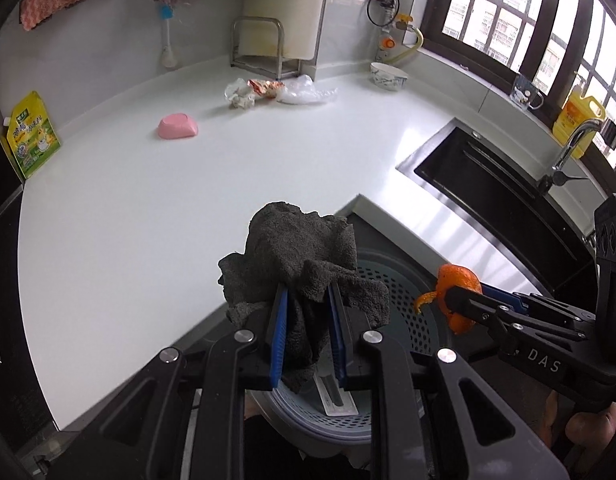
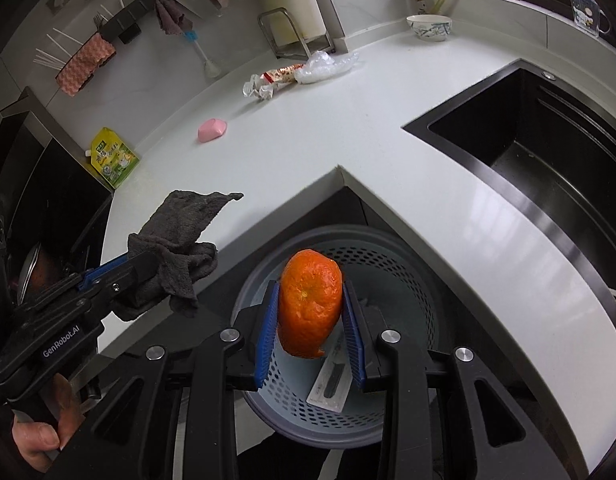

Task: Collect trash
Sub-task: 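Lift and carry the orange and cloth over the grey bin with both tools, then open both tools to drop the orange and cloth into the bin, then move both open tools back to the countertop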

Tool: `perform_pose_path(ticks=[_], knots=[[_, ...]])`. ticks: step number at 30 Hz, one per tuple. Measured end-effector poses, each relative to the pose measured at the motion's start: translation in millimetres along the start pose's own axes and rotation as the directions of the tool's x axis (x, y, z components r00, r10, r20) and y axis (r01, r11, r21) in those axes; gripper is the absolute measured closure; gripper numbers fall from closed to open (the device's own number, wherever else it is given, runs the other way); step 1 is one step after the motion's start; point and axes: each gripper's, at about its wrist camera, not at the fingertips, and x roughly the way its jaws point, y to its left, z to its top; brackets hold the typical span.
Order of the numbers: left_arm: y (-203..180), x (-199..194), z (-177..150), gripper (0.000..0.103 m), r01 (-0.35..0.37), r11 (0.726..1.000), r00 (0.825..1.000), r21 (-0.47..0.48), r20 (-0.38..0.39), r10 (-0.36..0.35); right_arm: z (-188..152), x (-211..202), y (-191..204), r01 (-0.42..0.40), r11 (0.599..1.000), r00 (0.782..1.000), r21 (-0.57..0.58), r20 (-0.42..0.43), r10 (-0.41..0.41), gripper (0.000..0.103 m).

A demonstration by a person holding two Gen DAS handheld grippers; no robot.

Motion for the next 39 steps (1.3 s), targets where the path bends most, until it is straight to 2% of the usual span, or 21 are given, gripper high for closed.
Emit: perform_pose_path(ticks=[7, 14, 16, 17, 18, 19, 21, 27, 31, 39], knots=[[-13.0, 29.5, -21.5, 0.084, 0.009, 1.0, 0.996, 0.001, -0.084, -0.009, -20.1, 19.2, -16.5, -0.006, 1.0, 0.999, 0.022, -0.052, 0.008, 0.073], [-23.1, 40.7, -25.4, 0.081, 0.003, 1.0, 0.994, 0.014, -0.112, -0.001, -25.0, 31.2, -27.3, 0.003, 0.999, 0.996, 0.041, -0.085, 0.001, 0.072], [-23.2, 40.2, -25.5, 0.076, -0.001, 1.0, 0.993, 0.012, -0.115, 0.002, -23.6, 30.9, -28.7, 0.005, 0.999, 0.996, 0.043, -0.084, -0.001, 0.07], [-22.4, 39.5, -25.1, 0.074, -0.004, 1.0, 0.993, 0.009, -0.116, 0.005, -22.7, 30.4, -29.6, 0.003, 0.999, 0.997, 0.046, -0.083, 0.001, 0.064], [-21.6, 38.1, -24.7, 0.066, -0.005, 1.0, 0.994, 0.006, -0.113, 0.006, -21.3, 29.2, -31.0, -0.002, 0.999, 0.997, 0.052, -0.078, 0.006, 0.058], [-20.4, 35.9, -24.1, 0.052, -0.006, 1.0, 0.994, 0.002, -0.105, 0.006, -20.3, 26.9, -31.9, -0.003, 0.998, 0.998, 0.055, -0.068, 0.007, 0.057], [-17.4, 29.8, -22.8, 0.042, -0.018, 1.0, 0.997, -0.006, -0.079, 0.017, -18.1, 23.8, -33.0, 0.006, 0.999, 0.998, 0.05, -0.059, -0.003, 0.056], [-8.6, 22.2, -21.0, 0.041, -0.036, 0.999, 0.996, -0.022, -0.078, 0.034, -16.0, 18.7, -34.9, -0.002, 0.999, 0.998, 0.052, -0.059, 0.006, 0.055], [-5.1, 15.6, -23.3, 0.033, -0.057, 0.998, 0.995, -0.033, -0.083, 0.054, -19.1, 15.3, -35.2, -0.006, 0.999, 0.997, 0.053, -0.071, 0.01, 0.054], [-5.1, -0.4, -18.7, 0.027, -0.103, 0.993, 0.993, -0.053, -0.072, 0.099, -24.2, 1.6, -38.8, -0.021, 0.999, 0.997, 0.047, -0.078, 0.025, 0.052]])
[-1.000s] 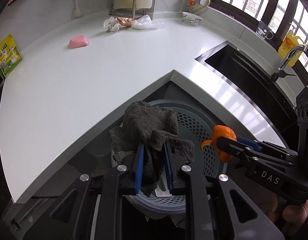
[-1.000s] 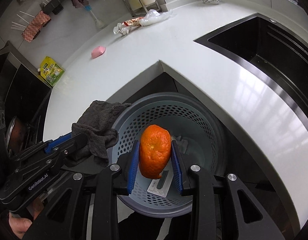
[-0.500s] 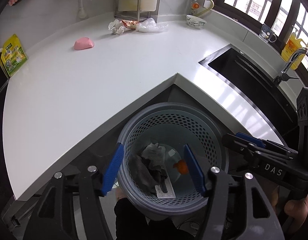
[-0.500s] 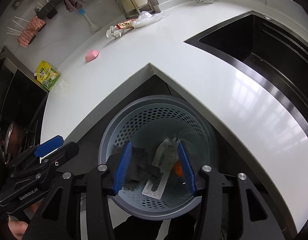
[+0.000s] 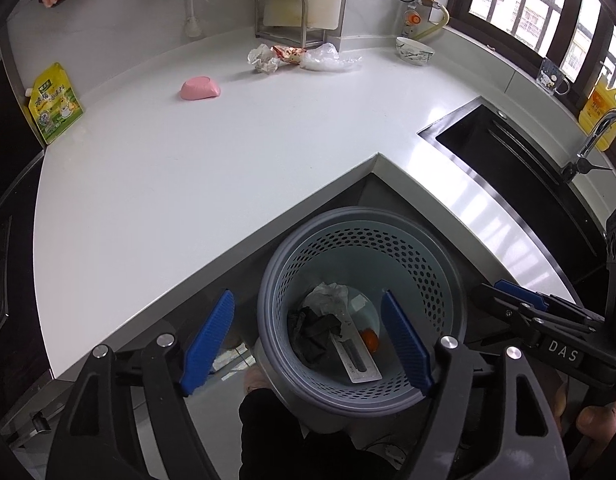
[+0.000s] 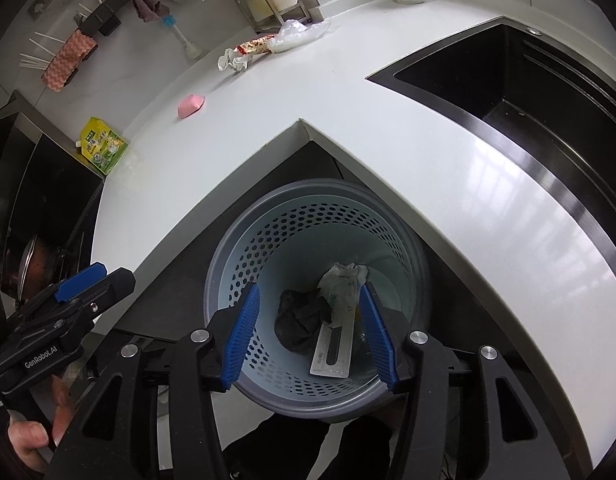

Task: Collect trash
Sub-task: 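Move both open tools back to the countertop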

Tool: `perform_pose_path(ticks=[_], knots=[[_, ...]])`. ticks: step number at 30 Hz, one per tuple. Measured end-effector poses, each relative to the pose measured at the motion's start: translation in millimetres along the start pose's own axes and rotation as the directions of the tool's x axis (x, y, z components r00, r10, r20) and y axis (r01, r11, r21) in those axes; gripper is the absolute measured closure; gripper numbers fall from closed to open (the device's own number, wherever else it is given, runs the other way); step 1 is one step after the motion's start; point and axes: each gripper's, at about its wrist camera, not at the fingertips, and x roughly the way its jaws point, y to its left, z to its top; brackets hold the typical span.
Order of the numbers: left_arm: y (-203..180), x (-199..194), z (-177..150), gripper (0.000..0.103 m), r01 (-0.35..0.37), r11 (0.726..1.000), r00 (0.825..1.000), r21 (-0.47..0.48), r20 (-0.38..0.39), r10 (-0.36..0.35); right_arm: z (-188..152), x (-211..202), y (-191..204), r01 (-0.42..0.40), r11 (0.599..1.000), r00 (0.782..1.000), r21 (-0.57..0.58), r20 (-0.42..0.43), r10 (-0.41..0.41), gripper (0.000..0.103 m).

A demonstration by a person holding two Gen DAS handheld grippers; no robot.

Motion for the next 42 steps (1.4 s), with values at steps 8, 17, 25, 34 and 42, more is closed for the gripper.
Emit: perform_pose_path(ticks=[8, 17, 25, 34, 42], knots=[[3.3, -29.0, 15.9, 0.018, -0.062, 0.997, 0.995, -0.046, 0.078, 0.065, 9.4, -20.6, 1.5, -0.03, 0.999, 0.999, -0.035, 0.038, 0.032, 0.047], [30.4, -43.9, 40.8, 0.012, -0.125, 0.983, 0.982, -0.131, 0.125, 0.141, 40.1, -24.6, 9.3, -0.045, 0.996, 0.996, -0.074, 0.075, 0.05, 0.045], [60.1, -30.8, 89.5, 0.007, -0.162, 0.968, 0.965, -0.191, 0.173, 0.195, 86.9, -9.0, 27.1, 0.006, 0.991, 0.993, -0.137, 0.118, 0.01, 0.042], [101.5, 26.8, 163.6, 0.007, -0.19, 0.945, 0.959, -0.265, 0.156, 0.237, 172.8, 41.2, 47.1, 0.043, 0.979, 0.99, -0.199, 0.139, -0.015, 0.039], [137.1, 106.3, 211.7, 0.007, -0.212, 0.918, 0.962, -0.334, 0.096, 0.257, 241.4, 101.1, 54.2, 0.051, 0.976, 0.989, -0.211, 0.147, -0.02, 0.039]])
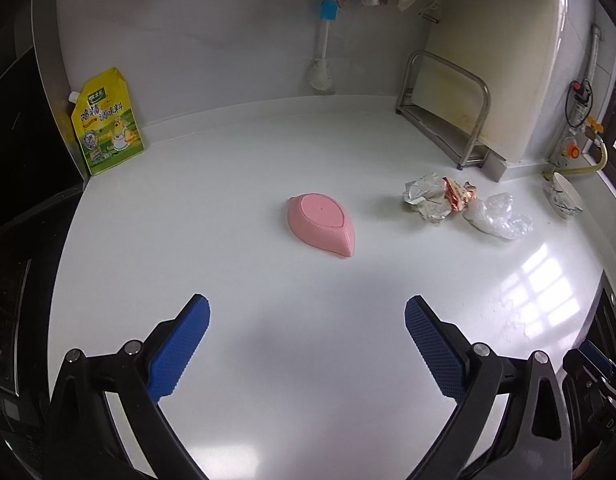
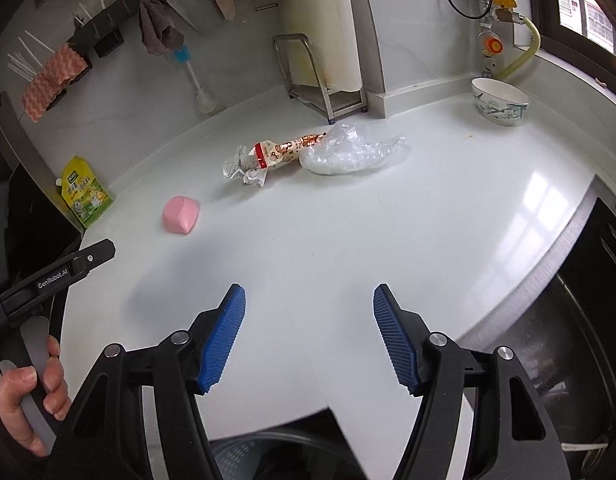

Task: Collect trash
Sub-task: 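Move both open tools back to the countertop, then grasp the pink bowl with the left tool while the right tool grasps the clear plastic bag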

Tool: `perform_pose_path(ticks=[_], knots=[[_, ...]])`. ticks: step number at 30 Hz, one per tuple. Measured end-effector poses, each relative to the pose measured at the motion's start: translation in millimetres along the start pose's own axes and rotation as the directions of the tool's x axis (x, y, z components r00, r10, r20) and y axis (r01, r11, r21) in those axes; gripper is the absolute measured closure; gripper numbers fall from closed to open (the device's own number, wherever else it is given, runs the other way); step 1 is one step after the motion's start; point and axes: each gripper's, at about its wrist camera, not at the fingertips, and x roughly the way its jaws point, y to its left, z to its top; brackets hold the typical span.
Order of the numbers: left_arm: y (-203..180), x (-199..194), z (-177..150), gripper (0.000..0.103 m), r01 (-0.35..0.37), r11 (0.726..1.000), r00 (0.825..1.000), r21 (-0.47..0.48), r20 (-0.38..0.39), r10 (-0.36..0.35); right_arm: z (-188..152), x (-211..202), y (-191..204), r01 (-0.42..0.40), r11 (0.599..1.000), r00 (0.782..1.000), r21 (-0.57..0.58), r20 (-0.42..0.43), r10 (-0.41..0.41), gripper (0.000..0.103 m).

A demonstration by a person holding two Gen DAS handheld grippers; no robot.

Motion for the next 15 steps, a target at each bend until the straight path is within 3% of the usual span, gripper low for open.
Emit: perform_pose_path(ticks=[8, 15], knots=[[-6.9, 80.3, 27.0, 0.006, -0.05, 0.998, 0.998, -0.044, -0.032, 0.049, 33.1, 53.3, -12.7, 0.0, 0.999, 1.0, 0.048, 0.006, -0.001, 0.039], [-5.0, 123.0, 37.4, 0.006, -0.07, 0.993, 0.996, -0.09, -0.064, 0.064, 44.3, 80.4, -19.7, -0.007, 0.996, 1.0, 0.092, 0.007, 0.007, 0.039]])
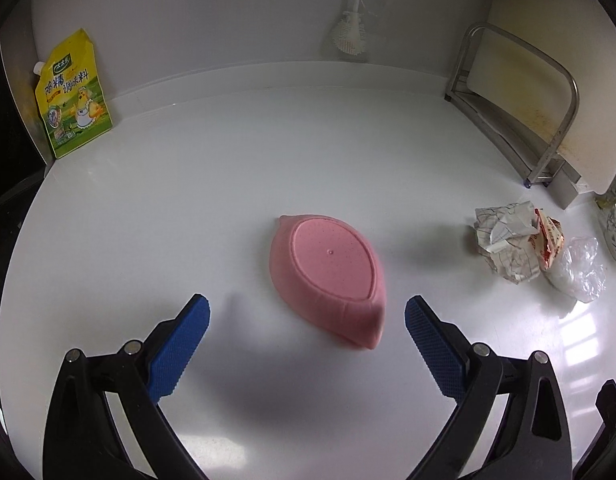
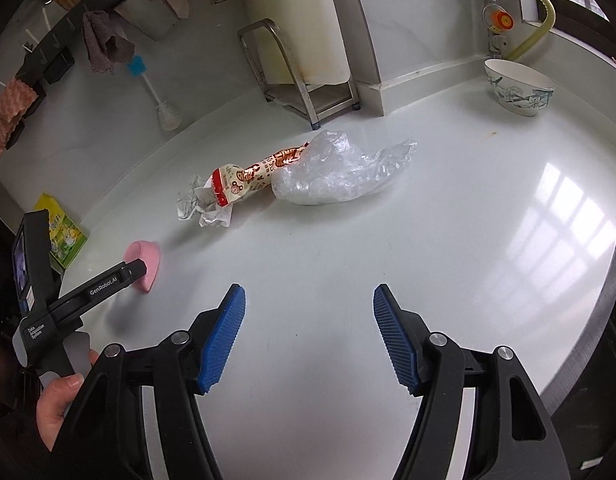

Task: Collect trash
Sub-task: 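Grasp the pink bowl with the left tool while the right tool grasps the clear plastic bag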

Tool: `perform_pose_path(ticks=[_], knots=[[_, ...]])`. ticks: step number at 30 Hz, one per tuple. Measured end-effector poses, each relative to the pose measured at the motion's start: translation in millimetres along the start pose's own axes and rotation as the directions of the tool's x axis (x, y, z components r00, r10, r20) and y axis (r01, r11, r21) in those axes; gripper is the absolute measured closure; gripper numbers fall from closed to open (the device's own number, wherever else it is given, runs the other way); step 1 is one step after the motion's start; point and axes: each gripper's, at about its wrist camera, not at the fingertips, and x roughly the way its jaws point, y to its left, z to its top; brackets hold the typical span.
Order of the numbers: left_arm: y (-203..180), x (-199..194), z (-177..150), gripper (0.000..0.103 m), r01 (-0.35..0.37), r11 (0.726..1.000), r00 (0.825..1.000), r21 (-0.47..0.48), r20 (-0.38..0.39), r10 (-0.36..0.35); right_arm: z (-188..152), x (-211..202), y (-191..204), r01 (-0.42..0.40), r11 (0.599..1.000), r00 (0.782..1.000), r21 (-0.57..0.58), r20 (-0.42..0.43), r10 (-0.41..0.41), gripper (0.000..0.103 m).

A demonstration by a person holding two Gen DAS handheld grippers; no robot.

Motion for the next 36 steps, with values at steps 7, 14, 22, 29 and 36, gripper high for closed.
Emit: perform_pose_path(ticks=[7, 14, 22, 29, 36], knots=[[-3.8, 20.5, -0.2, 0.006, -0.048, 0.999, 0.998, 0.022, -0.026, 0.048, 9.9, 15.8, -2.7, -0.002, 1.0, 1.0, 0.027, 0.007, 0.002, 0.039], [-3.7, 23.4, 7.2, 0.015, -0.014, 0.998, 1.0, 0.065, -0.01, 0.015, 21.0, 22.2, -3.3, 0.02, 0.999, 1.0, 0.029, 0.019, -0.021, 0.039], [-8.2, 24.1, 15.7, 0.032, 0.064, 0.982, 0.998, 0.175, -0.021, -0.061, 45.1, 26.9, -0.2, 0.039, 0.999, 0.998, 0.015, 0.052, -0.039, 0.039], [-7.5, 29.4, 22.1, 0.032, 0.101, 0.97, 0.995, 0.222, -0.027, -0.097, 67.2, 38.1, 2.6, 0.059, 0.998, 0.996, 0.002, 0.064, -0.059, 0.035], [-8.9, 31.3, 24.4, 0.032, 0.116, 0.962, 0.993, 0.247, -0.031, -0.112, 90.1, 66.6, 12.4, 0.146, 0.989, 0.987, 0.019, 0.058, -0.147, 0.035]])
